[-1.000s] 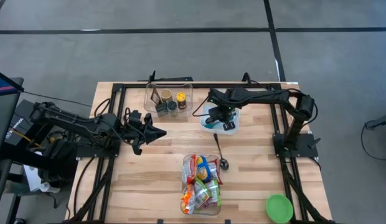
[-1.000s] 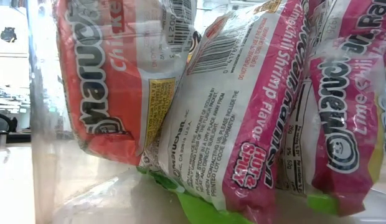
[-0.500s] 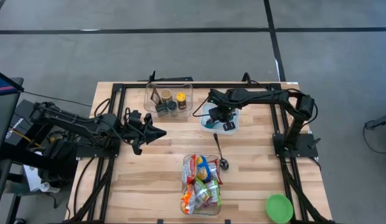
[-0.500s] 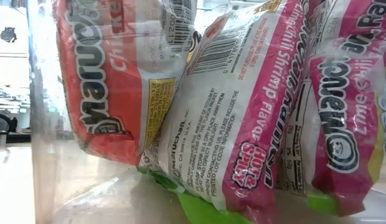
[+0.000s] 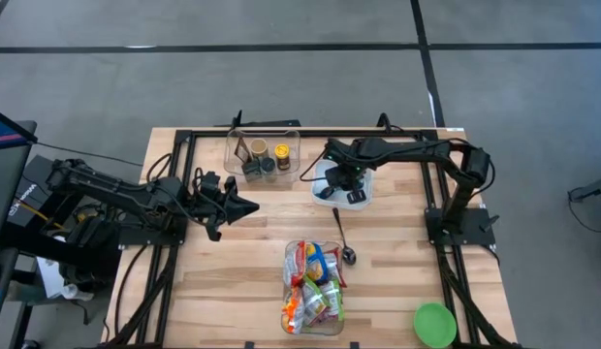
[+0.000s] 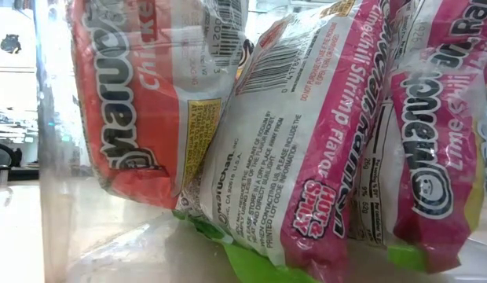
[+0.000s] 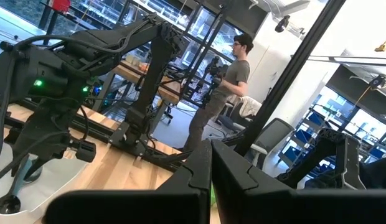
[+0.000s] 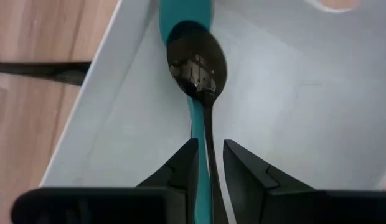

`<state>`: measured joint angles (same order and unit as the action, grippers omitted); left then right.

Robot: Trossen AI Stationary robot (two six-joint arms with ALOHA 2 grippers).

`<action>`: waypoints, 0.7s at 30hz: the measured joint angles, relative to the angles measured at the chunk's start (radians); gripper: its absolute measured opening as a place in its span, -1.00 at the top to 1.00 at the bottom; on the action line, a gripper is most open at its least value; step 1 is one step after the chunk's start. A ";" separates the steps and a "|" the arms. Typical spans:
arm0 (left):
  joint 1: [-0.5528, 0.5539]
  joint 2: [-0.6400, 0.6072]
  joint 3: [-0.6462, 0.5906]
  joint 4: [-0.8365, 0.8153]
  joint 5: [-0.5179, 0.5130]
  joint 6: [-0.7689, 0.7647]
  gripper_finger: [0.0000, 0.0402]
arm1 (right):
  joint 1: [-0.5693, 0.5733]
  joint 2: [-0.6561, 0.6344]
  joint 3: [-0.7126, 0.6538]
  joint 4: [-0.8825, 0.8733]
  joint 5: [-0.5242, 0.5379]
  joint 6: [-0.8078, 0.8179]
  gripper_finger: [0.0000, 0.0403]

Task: Pick & Place Food Item
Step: Put the black spoon into the white bin

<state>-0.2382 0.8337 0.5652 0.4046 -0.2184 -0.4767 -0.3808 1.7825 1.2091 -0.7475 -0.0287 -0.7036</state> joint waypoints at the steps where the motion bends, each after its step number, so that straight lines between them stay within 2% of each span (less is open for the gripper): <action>1: 0.000 0.000 0.000 0.000 0.000 0.000 1.00 | 0.002 -0.006 0.001 0.000 0.000 0.008 0.66; 5: 0.000 0.000 0.000 0.000 0.000 0.000 1.00 | 0.008 -0.045 0.021 -0.025 0.000 0.079 0.66; 9: 0.000 0.000 0.000 0.000 0.001 0.000 1.00 | 0.016 -0.104 0.048 -0.080 0.000 0.228 0.66; 16: 0.000 0.000 0.000 0.000 0.001 0.000 1.00 | 0.055 -0.235 0.064 -0.130 0.000 0.818 0.66; 21: 0.000 0.000 0.000 0.000 0.005 0.000 1.00 | 0.093 -0.286 0.064 -0.143 0.000 1.081 0.66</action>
<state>-0.2382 0.8337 0.5652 0.4042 -0.2134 -0.4767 -0.2880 1.4970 1.2728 -0.8901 -0.0284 0.3778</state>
